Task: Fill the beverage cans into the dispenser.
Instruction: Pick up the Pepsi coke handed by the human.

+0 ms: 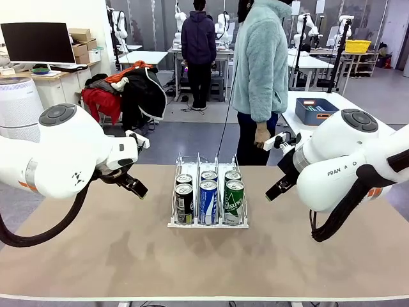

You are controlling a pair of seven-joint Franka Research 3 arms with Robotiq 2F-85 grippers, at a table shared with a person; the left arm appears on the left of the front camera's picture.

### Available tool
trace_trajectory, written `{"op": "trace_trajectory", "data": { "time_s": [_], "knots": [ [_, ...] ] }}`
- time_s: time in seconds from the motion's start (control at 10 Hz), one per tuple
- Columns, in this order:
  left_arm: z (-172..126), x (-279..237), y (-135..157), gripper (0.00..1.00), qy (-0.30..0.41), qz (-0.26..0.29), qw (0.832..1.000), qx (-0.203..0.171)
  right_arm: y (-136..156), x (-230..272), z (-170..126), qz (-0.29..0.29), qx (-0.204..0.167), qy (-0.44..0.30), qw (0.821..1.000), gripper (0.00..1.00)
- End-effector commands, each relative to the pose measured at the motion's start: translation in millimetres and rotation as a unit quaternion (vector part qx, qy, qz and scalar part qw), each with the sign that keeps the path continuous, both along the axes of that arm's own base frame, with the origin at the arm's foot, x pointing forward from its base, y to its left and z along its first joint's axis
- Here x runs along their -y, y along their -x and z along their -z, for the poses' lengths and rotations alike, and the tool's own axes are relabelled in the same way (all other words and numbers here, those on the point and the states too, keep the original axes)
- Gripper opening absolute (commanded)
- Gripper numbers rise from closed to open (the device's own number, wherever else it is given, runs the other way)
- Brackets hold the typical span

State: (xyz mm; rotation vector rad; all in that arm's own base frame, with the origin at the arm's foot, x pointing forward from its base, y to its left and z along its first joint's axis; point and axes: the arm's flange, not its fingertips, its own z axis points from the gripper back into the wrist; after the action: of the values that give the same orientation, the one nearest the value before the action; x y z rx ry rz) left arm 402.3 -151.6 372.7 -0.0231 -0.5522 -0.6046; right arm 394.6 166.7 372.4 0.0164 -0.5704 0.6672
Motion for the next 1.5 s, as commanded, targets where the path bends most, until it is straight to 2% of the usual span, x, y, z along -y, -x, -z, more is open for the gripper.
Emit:
{"op": "trace_trajectory", "data": {
  "time_s": [0.0, 0.5, 0.6, 0.7, 0.8, 0.9, 1.0, 1.2, 1.3, 1.4],
  "knots": [
    [0.2, -0.2, 0.0, 1.00, 0.000, 0.000, 1.000, 0.000, 0.0, 0.1, 0.0, 0.000, 0.000, 0.000, 1.000, 1.00],
    [0.0, 0.0, 0.0, 1.00, 0.000, 0.000, 1.000, 0.000, 0.0, 0.0, 0.0, 0.000, 0.000, 0.000, 1.000, 1.00],
    [-20.5, -2.3, 6.5, 1.00, 0.006, 0.004, 0.999, -0.031, 5.7, 5.0, -13.6, 0.000, -0.020, 0.012, 1.000, 1.00],
    [-41.3, -5.9, 13.8, 1.00, 0.012, 0.003, 0.998, -0.067, 11.0, 5.4, -34.5, -0.010, -0.062, 0.009, 0.998, 1.00],
    [-60.8, -12.3, 17.2, 1.00, 0.014, 0.020, 0.997, -0.077, 14.5, 8.0, -52.3, -0.024, -0.056, 0.011, 0.998, 1.00],
    [-77.9, -18.0, 21.0, 1.00, 0.014, 0.028, 0.996, -0.085, 15.5, 13.7, -69.0, -0.033, -0.068, 0.012, 0.997, 1.00],
    [-96.2, -23.3, 25.4, 1.00, 0.004, 0.059, 0.995, -0.086, 14.1, 23.8, -92.0, -0.049, -0.083, 0.004, 0.995, 1.00],
    [-138.2, -40.7, 30.0, 1.00, 0.027, 0.111, 0.986, -0.119, 12.9, 38.2, -137.9, -0.083, -0.103, -0.025, 0.991, 1.00],
    [-166.9, -50.6, 32.1, 1.00, 0.055, 0.141, 0.982, -0.117, 13.0, 51.8, -166.6, -0.106, -0.105, -0.044, 0.988, 1.00],
    [-194.3, -61.7, 34.7, 1.00, 0.040, 0.180, 0.977, -0.109, 13.6, 66.8, -193.8, -0.133, -0.115, -0.065, 0.982, 1.00]
  ]
}}
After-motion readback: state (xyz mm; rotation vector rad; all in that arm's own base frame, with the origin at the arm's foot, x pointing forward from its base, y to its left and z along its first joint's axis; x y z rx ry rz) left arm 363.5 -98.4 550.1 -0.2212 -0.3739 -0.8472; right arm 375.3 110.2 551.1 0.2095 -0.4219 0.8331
